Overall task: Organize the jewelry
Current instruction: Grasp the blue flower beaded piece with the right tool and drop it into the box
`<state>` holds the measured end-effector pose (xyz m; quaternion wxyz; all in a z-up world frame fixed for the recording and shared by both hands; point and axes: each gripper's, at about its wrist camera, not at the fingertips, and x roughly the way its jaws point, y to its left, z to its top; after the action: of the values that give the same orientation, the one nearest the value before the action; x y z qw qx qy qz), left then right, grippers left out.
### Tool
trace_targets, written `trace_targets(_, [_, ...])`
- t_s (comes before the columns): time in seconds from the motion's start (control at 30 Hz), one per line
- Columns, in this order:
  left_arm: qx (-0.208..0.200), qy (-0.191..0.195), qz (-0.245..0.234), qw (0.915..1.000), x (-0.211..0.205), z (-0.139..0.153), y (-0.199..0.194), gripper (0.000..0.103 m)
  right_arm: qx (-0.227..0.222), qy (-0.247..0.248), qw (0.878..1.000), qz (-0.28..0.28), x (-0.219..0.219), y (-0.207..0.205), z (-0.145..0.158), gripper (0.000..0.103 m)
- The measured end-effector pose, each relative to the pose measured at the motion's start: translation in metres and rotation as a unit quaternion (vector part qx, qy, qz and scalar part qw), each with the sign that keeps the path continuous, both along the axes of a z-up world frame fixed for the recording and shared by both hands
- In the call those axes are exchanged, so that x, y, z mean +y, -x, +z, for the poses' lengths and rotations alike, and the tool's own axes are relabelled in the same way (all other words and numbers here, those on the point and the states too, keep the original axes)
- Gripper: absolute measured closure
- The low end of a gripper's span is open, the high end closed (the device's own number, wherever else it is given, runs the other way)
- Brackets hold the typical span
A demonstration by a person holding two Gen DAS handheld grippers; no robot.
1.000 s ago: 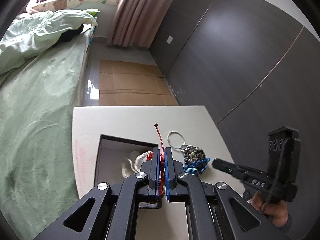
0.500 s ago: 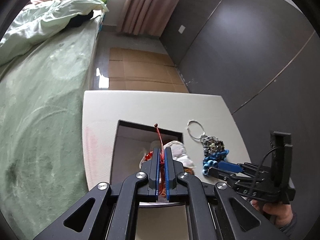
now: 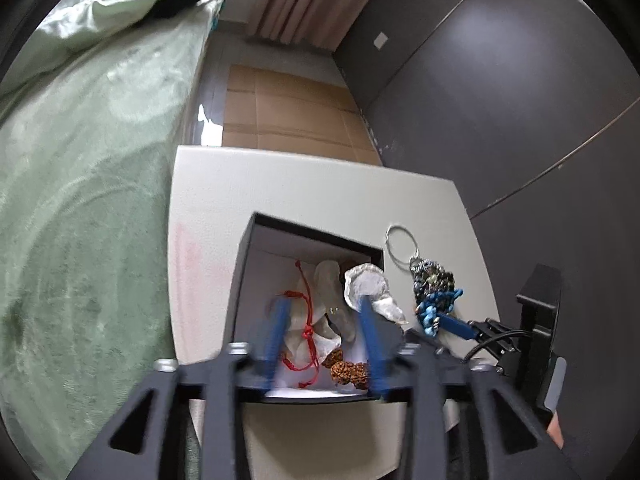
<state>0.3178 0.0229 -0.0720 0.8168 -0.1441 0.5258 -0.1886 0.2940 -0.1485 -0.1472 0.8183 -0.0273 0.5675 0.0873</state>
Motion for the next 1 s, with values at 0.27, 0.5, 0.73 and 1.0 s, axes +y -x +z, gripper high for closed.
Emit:
trace_targets(0.27, [-0.027,0.005,0.018,0.9994,0.015,0.018,0.006,0.047,-0.035,-0.062,0.997,-0.040,-0.030,0.006,0.027,0.080])
trace_targets(0.5, [-0.035,0.009,0.026,0.9990,0.021,0.025,0.007,0.046,-0.108,-0.141,0.984,-0.033,-0.029,0.018,0.075,0.080])
trace_targets(0.73, [-0.052,0.017,0.031,0.9980,0.029,0.036,0.011,0.046,-0.190,-0.175,0.966,0.013,0.003,0.027,0.115,0.080])
trace_targets(1.0, [-0.055,0.026,0.042,0.9973,0.043,0.041,0.010,0.046,-0.194,-0.162,0.965,0.063,0.049,0.023,0.115,0.080])
